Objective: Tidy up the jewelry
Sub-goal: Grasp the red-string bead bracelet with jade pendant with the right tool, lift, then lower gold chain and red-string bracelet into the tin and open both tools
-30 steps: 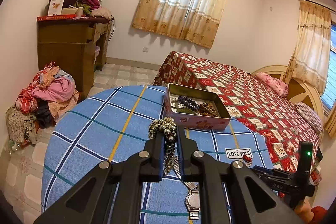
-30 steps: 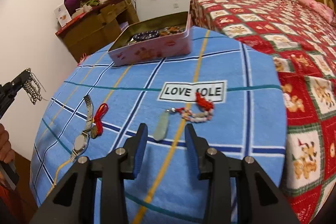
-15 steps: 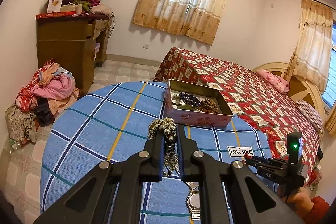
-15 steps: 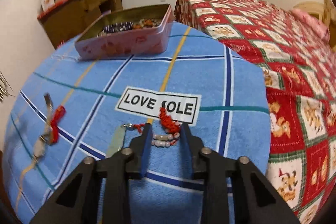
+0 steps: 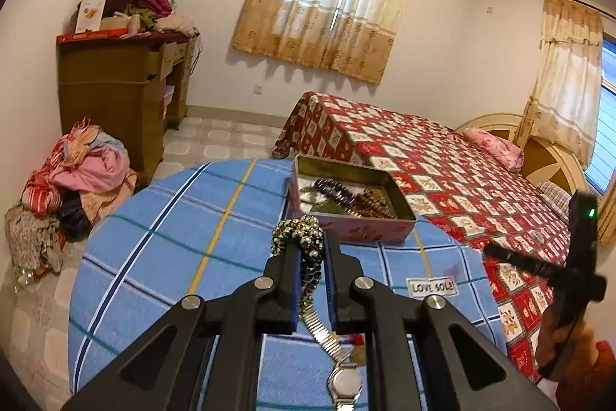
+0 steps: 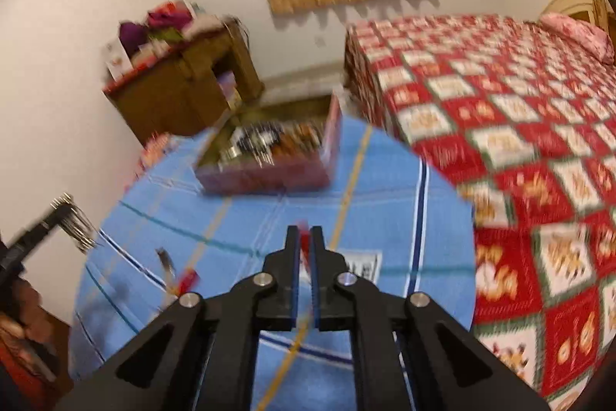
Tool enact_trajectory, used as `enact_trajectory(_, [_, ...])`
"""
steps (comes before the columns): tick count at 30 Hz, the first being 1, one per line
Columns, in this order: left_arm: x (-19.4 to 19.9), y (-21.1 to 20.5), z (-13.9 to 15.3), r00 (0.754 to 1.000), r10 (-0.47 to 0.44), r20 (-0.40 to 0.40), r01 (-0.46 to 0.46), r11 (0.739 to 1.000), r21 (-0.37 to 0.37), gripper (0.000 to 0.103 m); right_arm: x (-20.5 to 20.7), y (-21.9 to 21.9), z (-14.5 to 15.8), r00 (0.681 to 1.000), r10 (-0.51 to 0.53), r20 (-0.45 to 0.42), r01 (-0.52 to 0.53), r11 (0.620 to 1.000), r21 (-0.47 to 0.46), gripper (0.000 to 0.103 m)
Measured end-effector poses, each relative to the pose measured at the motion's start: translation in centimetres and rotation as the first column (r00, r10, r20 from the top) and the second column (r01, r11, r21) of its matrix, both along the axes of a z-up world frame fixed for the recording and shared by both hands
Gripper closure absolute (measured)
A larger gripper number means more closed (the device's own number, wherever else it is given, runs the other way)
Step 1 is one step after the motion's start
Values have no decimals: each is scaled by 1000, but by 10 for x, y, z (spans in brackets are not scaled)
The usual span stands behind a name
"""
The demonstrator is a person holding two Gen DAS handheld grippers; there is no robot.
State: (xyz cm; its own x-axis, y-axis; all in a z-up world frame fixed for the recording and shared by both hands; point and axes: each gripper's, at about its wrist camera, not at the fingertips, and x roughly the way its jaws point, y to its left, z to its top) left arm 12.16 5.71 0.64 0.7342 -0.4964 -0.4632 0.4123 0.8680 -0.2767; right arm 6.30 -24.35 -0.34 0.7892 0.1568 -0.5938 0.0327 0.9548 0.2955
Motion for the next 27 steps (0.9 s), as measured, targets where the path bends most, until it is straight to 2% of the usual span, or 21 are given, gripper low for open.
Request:
enact_trajectory(2, [2,-5,5,1000,-11,15,11,1000,3,93,4,0,17,999,15,39,-16,1000,15,96])
enact_trajectory(4, [5,-12,9,999,-24,26,23,1000,12,93,9,2,26,998,19,58,-19,1000,-17,96])
enact_trajectory(8, [5,-18,10,998,-42,40,41,999,8,93,15,-2,18,998,42,47,-41,999,-28,91])
enact_trajectory(9, [5,-19,9,998,-44,37,44,999,7,93,20,0,5,998,56,6,-55,998,-26,80])
enact_trajectory(10, [6,-19,7,998,-46,31,46,999,6,93,22,0,-5,998,61,-28,-62,998,-25,58])
enact_trajectory(11, [7,-20,5,999,-48,25,47,999,5,93,26,0,-15,996,66,-56,-67,998,-21,48])
enact_trajectory(12, [8,-20,4,999,-48,20,48,999,4,93,31,3,-32,992,76,-98,-79,997,-21,44])
enact_trajectory(15, [10,-21,2,999,-45,14,45,999,7,93,46,14,-65,977,96,-189,-107,993,-49,46])
enact_trajectory(18, [10,-21,1,999,-45,9,45,999,10,93,59,30,-87,956,113,-272,-149,982,-115,62])
enact_trajectory(19, [10,-22,2,999,-46,10,46,999,12,93,61,34,-92,950,119,-288,-163,978,-133,63])
enact_trajectory(20, [10,-22,2,999,-46,12,46,999,14,93,59,38,-92,955,115,-273,-166,971,-173,64])
enact_trajectory(21, [10,-23,2,999,-46,13,46,999,14,93,58,44,-92,954,115,-279,-180,959,-220,69])
enact_trajectory(22, [10,-23,2,999,-47,12,47,999,14,93,58,48,-92,953,109,-282,-186,946,-265,85])
enact_trajectory(23, [10,-23,2,999,-47,10,47,999,12,93,57,47,-92,952,110,-287,-191,943,-274,90])
enact_trajectory(27, [11,-25,1,999,-50,6,50,999,13,93,52,31,-87,957,82,-277,-147,963,-225,91])
